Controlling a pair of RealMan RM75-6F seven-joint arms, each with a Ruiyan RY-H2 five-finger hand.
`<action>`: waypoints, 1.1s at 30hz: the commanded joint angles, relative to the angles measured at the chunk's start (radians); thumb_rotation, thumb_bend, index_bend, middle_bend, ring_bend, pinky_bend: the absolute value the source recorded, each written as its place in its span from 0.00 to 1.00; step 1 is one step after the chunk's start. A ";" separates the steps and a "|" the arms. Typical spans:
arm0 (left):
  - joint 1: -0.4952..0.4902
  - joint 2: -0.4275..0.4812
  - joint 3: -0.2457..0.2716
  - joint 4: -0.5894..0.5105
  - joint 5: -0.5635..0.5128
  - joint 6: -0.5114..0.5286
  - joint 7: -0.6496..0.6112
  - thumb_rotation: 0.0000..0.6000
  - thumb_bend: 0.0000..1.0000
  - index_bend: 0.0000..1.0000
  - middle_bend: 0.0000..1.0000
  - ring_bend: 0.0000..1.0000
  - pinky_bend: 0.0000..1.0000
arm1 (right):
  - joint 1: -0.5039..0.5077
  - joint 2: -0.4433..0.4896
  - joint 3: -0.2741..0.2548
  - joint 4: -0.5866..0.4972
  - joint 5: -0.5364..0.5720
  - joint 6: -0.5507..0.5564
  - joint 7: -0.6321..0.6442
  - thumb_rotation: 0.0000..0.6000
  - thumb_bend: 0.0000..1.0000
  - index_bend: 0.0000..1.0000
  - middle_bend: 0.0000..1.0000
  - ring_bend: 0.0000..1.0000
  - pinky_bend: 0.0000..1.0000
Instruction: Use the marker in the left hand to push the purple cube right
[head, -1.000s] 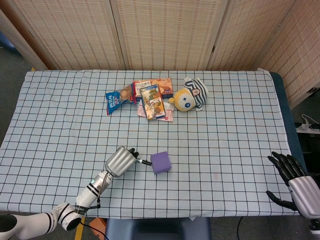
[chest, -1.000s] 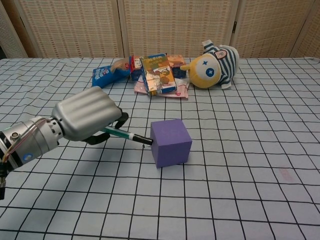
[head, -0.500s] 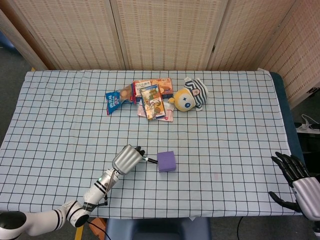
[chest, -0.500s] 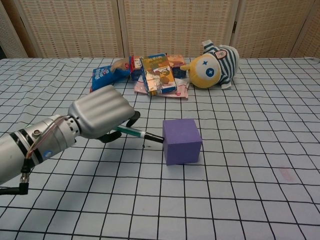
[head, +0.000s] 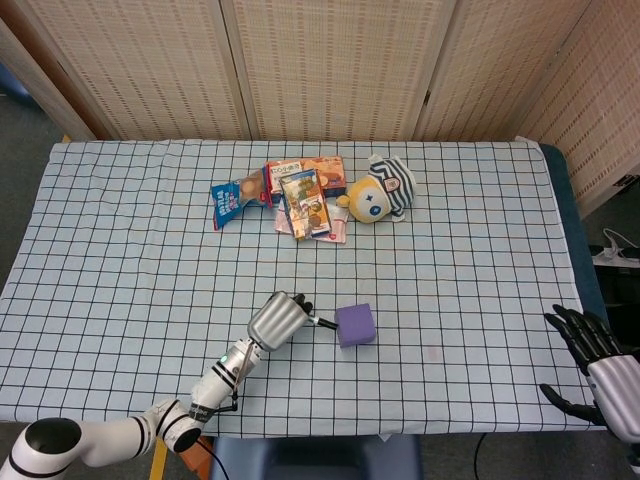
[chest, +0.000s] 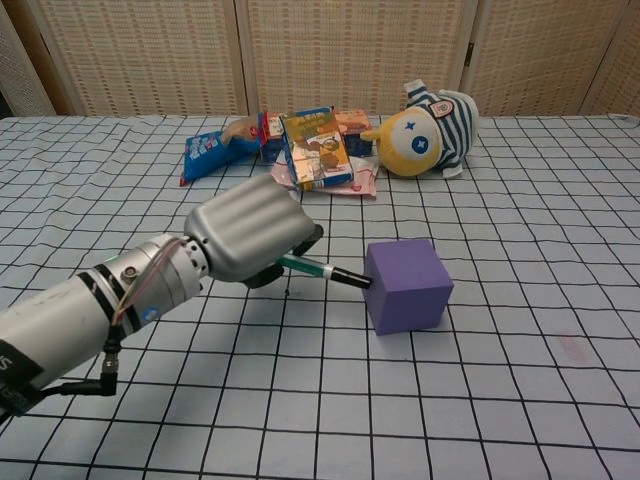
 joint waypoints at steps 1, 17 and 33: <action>-0.017 -0.026 -0.012 0.025 -0.006 -0.007 0.005 1.00 0.64 0.79 0.84 1.00 1.00 | -0.001 0.001 0.000 0.000 0.001 0.002 0.000 1.00 0.14 0.00 0.00 0.00 0.00; -0.032 -0.055 -0.031 0.082 -0.019 0.032 -0.033 1.00 0.64 0.79 0.84 1.00 1.00 | -0.002 -0.001 0.005 0.001 0.007 -0.002 -0.010 1.00 0.14 0.00 0.00 0.00 0.00; 0.179 0.254 0.083 -0.096 -0.014 0.197 -0.171 1.00 0.63 0.78 0.84 1.00 1.00 | 0.007 -0.022 0.004 -0.029 0.013 -0.044 -0.087 1.00 0.14 0.00 0.00 0.00 0.00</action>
